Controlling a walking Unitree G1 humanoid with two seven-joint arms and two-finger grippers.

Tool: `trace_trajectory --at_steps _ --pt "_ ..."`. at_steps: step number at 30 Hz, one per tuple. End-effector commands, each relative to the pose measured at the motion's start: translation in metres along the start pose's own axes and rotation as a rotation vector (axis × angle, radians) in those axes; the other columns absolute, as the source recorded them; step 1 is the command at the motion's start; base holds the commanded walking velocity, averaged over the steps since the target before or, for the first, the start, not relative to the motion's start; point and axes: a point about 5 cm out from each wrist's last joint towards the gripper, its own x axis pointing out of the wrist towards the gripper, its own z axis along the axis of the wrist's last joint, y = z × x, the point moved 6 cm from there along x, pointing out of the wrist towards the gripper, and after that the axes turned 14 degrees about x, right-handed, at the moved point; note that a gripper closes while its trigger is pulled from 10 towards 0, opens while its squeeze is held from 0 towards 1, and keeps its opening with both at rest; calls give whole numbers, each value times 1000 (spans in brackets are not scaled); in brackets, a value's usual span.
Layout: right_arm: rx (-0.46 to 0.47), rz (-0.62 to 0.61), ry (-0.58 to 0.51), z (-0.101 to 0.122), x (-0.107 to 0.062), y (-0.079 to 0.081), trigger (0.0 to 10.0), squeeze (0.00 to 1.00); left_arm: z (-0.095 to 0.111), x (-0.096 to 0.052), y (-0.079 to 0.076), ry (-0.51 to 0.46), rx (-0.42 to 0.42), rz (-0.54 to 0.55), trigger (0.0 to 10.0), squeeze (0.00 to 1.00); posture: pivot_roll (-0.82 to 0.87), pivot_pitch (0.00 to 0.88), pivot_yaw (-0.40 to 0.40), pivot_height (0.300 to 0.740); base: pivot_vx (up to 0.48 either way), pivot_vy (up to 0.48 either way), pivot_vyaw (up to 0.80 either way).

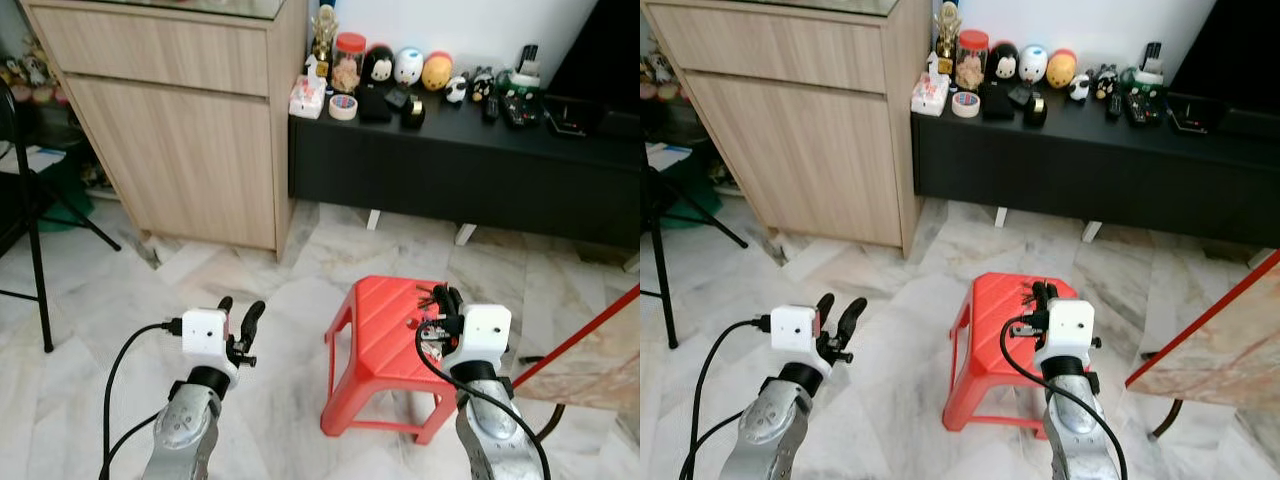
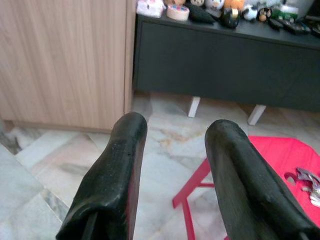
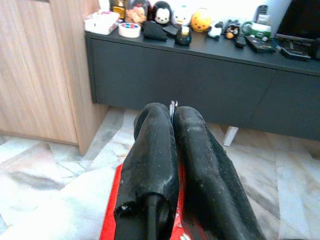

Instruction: Hang keys on a hook

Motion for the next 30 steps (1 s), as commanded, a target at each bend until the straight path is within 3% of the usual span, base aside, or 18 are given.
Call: trace_trajectory --at_steps 1,4,6,8,9,16,22,30 --pt "2 -53 11 -6 -3 -14 10000 0 -17 -5 5 50 16 13 10000 0 65 65 -128 740 0 0 0" --pt "26 -100 50 -18 -8 -28 10000 0 -51 -16 15 166 34 23 10000 0 75 66 -128 740 0 0 0" --pt "27 -106 52 -19 -8 -30 10000 0 -60 -20 16 196 42 20 10000 0 79 64 -127 740 0 0 0" --pt "22 -101 41 -16 -8 -29 10000 0 -82 -31 21 275 48 20 10000 0 76 64 -125 740 0 0 0" --pt "23 -98 27 -12 -7 -27 10000 0 -102 -43 27 349 48 27 10000 0 74 63 -124 740 0 0 0" --pt "36 -78 -8 -5 -1 -18 10000 0 -142 -64 34 508 31 51 10000 0 86 42 -126 740 0 0 0" --pt "44 -92 -26 -4 -2 -20 10000 0 -154 -69 31 550 61 63 10000 0 79 21 -121 740 0 0 0" --pt "41 -136 -42 -1 -3 -29 10000 0 -157 -70 25 552 69 46 10000 0 75 5 -119 740 0 -433 0"
